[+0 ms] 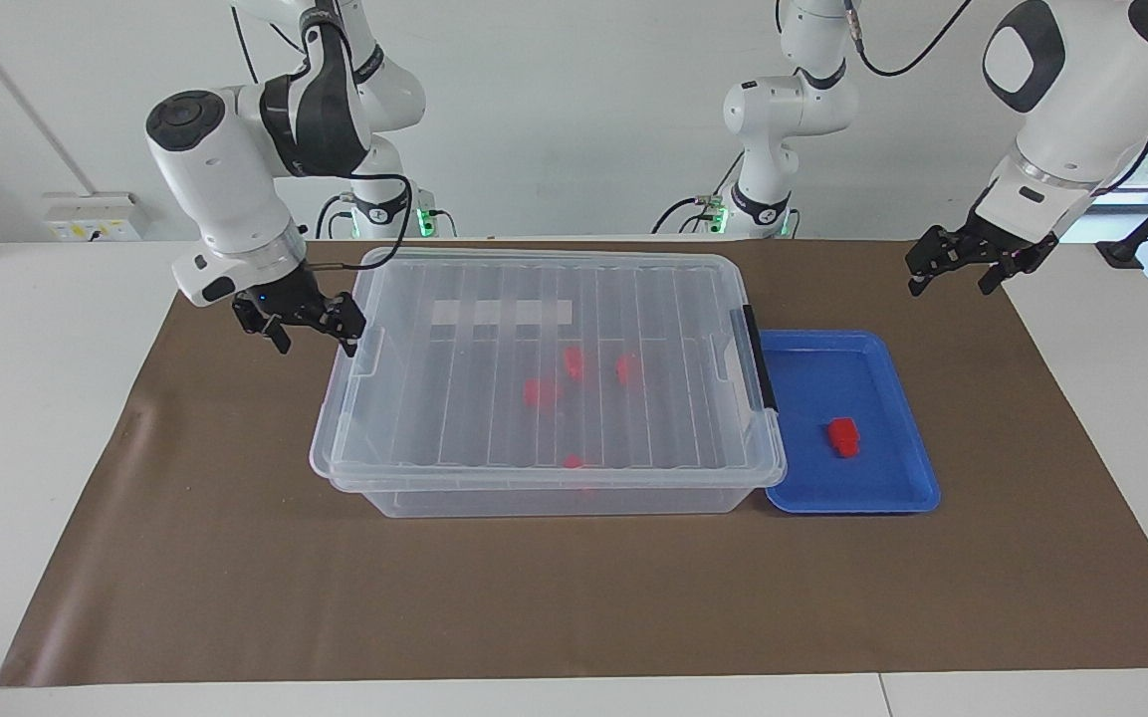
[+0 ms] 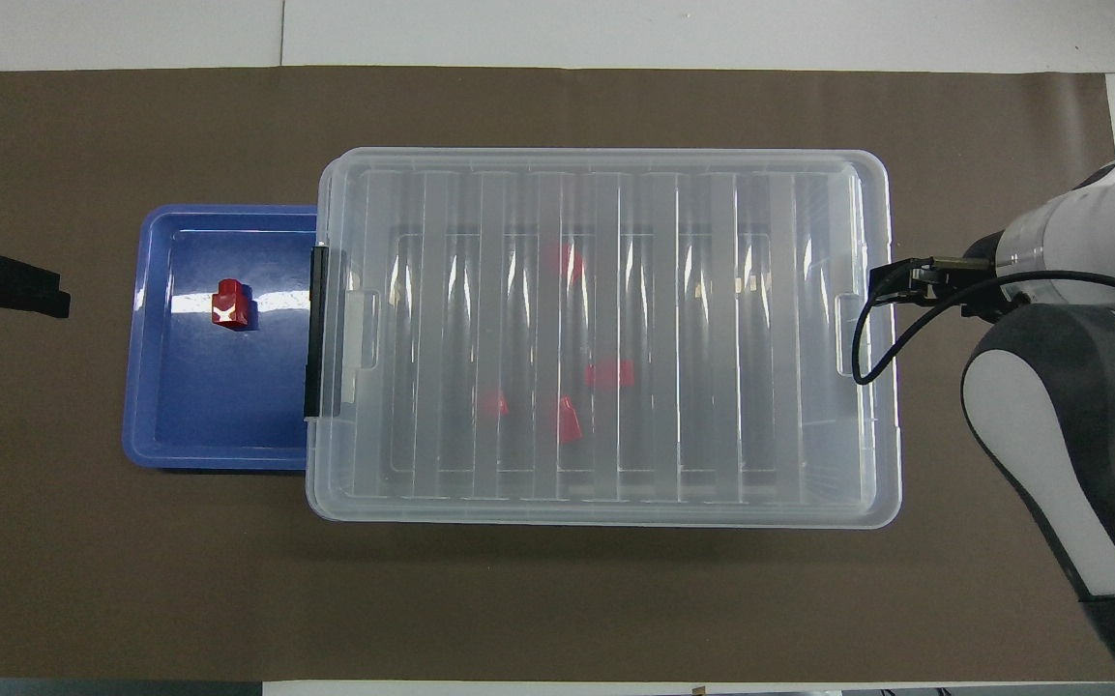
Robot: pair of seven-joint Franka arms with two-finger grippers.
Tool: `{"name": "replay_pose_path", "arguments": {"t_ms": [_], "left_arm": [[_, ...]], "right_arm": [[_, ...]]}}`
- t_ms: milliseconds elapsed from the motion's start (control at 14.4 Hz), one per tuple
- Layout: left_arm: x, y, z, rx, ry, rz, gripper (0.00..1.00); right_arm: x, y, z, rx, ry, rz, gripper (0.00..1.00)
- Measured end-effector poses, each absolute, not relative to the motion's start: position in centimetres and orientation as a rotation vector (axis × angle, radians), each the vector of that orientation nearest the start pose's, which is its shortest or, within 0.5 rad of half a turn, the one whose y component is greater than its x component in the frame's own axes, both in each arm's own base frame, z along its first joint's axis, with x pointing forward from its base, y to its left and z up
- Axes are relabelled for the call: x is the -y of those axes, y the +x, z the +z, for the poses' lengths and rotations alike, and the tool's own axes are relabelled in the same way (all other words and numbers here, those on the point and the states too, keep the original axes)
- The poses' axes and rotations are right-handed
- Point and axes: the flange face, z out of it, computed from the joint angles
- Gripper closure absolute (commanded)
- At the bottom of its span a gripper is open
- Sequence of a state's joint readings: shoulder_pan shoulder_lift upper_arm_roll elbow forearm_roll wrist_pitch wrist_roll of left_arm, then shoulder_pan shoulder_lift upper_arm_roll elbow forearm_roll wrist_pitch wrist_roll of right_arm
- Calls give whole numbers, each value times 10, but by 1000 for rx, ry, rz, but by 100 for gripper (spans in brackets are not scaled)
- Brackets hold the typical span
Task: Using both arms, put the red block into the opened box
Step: 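Move the right gripper to the clear lid's edge and grip it, then slide the lid open with the right gripper while the left gripper reaches the block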
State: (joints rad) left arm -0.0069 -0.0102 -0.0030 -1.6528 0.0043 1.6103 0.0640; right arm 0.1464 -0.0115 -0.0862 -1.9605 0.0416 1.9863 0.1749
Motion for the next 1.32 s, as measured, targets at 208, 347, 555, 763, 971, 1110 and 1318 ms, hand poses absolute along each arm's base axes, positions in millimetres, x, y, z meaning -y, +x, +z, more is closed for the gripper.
{"name": "replay_pose_path", "arguments": {"t_ms": [208, 347, 555, 763, 971, 1110, 1318], "left_arm": [[5, 553, 595, -116, -3136, 51, 0], [5, 553, 595, -116, -3136, 51, 0], [5, 553, 595, -116, -3136, 51, 0], [5, 553, 595, -116, -3136, 51, 0], [5, 553, 595, -117, -3136, 44, 0], [5, 554, 596, -118, -3135, 27, 0], [6, 558, 595, -120, -3135, -9, 0]], "right_arm": [[-33, 553, 468, -212, -3093, -25, 0], [-29, 552, 459, -223, -3092, -32, 0], [-28, 549, 448, -227, -3092, -35, 0], [-20, 548, 449, -224, -3092, -41, 0], [11, 549, 450, -159, -3098, -52, 0], [33, 548, 449, -132, -3101, -56, 0], [48, 547, 449, -92, -3105, -65, 0]]}}
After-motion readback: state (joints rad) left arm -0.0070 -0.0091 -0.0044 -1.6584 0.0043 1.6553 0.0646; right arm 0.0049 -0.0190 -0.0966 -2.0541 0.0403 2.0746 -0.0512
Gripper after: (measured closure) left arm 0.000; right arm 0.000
